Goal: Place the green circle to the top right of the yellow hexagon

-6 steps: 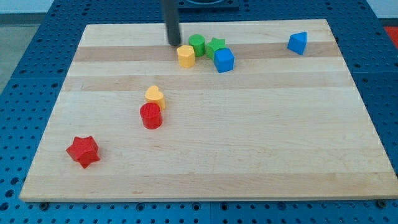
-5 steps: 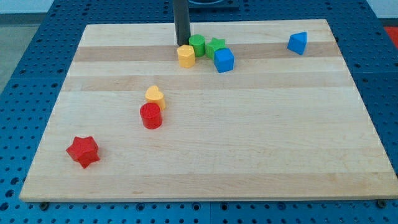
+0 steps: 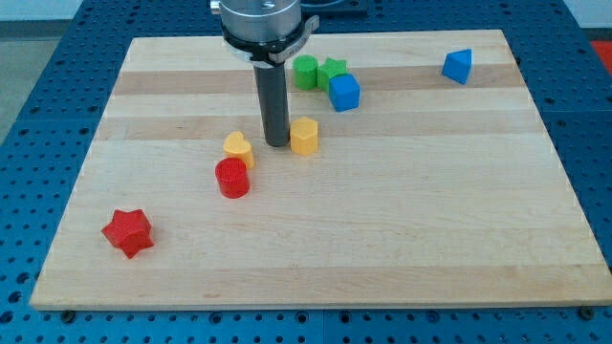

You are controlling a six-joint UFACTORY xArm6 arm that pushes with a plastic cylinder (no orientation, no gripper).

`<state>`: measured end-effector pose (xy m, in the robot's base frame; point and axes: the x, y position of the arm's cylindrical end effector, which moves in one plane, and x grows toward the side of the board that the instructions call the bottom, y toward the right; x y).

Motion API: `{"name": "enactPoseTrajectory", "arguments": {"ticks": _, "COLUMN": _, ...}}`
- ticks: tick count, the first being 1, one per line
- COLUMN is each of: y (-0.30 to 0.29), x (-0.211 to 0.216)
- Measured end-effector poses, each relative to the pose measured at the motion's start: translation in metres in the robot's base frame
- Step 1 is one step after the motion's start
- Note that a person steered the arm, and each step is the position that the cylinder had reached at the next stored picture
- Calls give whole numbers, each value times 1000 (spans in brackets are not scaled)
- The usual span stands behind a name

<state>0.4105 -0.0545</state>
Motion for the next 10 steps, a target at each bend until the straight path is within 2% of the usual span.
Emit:
{"name": "enactPoseTrajectory", "arguments": {"ticks": 2, "y": -19, "x": -138}}
{"name": "enactPoseTrajectory", "arguments": {"ticks": 3, "y": -20, "x": -182}}
{"name": "enactPoseTrajectory", "arguments": {"ticks": 4, "y": 16, "x": -172}}
{"name": "enactPoseTrajectory", "arguments": {"ticks": 6, "y": 27, "x": -172}}
{"name": "enactPoseTrajectory", "arguments": {"ticks": 7, "y": 28, "x": -153}}
{"name": "enactPoseTrajectory", "arguments": {"ticks": 9, "y": 28, "x": -28}}
{"name": "enactPoseTrajectory", "arguments": {"ticks": 10, "y": 29, "x": 7}}
